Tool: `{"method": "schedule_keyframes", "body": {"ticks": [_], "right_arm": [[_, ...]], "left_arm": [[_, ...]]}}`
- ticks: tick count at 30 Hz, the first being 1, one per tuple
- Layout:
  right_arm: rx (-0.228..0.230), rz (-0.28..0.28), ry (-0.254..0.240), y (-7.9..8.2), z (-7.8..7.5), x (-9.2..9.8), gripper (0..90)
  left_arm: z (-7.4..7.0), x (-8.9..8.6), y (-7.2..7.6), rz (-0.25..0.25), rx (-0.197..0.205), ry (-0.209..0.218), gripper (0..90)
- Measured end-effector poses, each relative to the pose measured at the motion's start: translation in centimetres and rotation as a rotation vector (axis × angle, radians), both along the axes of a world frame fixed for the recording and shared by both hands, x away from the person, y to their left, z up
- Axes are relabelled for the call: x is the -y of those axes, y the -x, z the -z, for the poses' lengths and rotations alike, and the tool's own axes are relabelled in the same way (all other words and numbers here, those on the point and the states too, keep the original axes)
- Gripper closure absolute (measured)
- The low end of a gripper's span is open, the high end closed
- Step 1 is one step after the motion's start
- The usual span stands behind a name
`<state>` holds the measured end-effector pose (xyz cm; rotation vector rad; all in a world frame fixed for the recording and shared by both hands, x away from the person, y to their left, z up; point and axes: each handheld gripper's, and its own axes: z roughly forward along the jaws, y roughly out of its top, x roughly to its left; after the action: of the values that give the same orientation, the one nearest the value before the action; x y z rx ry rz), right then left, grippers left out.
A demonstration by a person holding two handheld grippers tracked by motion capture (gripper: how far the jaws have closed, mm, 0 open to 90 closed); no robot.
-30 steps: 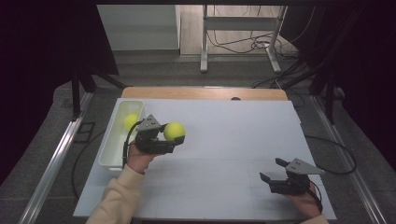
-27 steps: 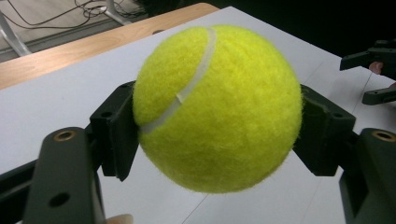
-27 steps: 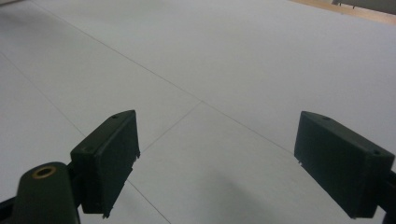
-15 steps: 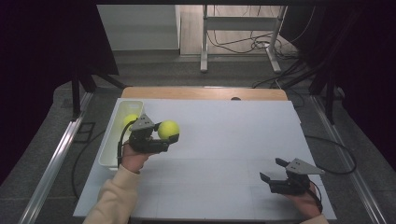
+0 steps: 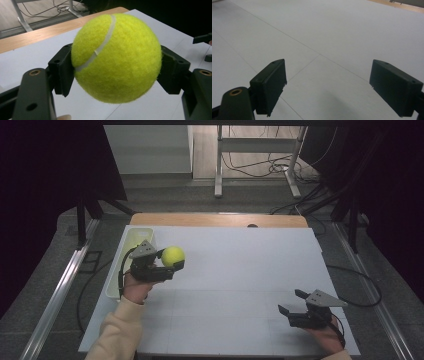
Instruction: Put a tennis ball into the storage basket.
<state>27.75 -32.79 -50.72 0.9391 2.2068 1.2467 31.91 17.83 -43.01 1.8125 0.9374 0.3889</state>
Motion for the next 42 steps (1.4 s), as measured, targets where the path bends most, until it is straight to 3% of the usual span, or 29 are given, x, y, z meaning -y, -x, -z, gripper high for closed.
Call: {"method": "schedule_keyframes", "body": {"ticks": [24,42], "right_arm": [[-0.001,0.005,-0.001,0.0,0.0,0.0,14.6],[-0.002,0.005,0.000,0.0,0.0,-0.1,14.6]], "left_arm": [[-0.5,-2.7,0.5,-0.059,0.003,0.005,26.2],[-0.7,-6.5,1.2,-0.151,0.005,0.014,26.2]]}}
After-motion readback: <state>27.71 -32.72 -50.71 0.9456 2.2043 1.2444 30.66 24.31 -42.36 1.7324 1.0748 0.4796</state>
